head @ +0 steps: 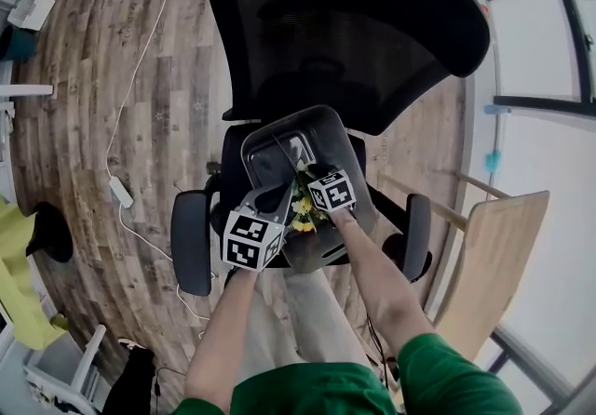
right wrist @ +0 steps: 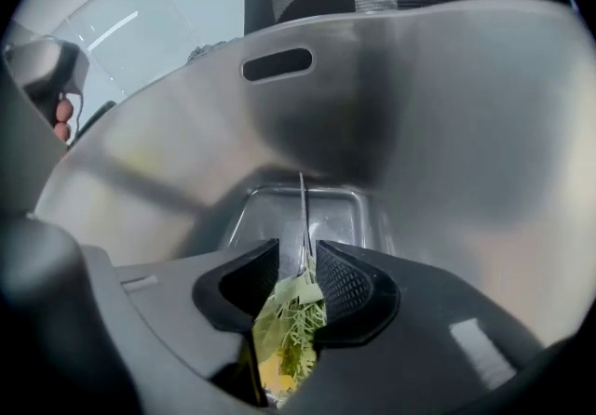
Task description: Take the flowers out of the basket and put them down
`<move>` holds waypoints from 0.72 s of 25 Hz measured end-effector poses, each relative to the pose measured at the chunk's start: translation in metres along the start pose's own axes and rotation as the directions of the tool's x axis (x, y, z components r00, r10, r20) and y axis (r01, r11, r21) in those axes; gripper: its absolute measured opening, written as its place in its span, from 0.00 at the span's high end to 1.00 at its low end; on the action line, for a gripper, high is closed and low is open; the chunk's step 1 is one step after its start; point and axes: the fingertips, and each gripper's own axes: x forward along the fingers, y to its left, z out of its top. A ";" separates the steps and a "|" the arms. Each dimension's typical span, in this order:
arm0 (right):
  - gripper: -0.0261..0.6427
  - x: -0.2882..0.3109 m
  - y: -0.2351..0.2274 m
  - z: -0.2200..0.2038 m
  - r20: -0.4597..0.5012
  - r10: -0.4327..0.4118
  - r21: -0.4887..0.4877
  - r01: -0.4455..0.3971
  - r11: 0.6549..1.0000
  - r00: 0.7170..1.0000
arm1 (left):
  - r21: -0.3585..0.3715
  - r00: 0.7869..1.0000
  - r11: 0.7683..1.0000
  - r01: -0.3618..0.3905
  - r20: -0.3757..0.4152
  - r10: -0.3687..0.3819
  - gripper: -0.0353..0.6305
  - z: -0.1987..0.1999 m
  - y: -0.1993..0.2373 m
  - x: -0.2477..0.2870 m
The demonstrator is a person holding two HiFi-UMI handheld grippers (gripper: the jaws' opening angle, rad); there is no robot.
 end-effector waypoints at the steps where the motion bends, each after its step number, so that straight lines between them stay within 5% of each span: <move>1: 0.76 0.005 -0.001 -0.004 -0.013 0.002 0.003 -0.002 1.000 1.000 | -0.001 1.000 1.000 0.005 -0.002 -0.005 0.92 -0.001 0.000 0.002; 18: 0.69 0.063 -0.007 -0.037 -0.172 -0.047 -0.091 0.031 0.995 0.984 | -0.042 0.999 0.999 -0.001 -0.033 -0.001 0.92 -0.003 0.011 0.010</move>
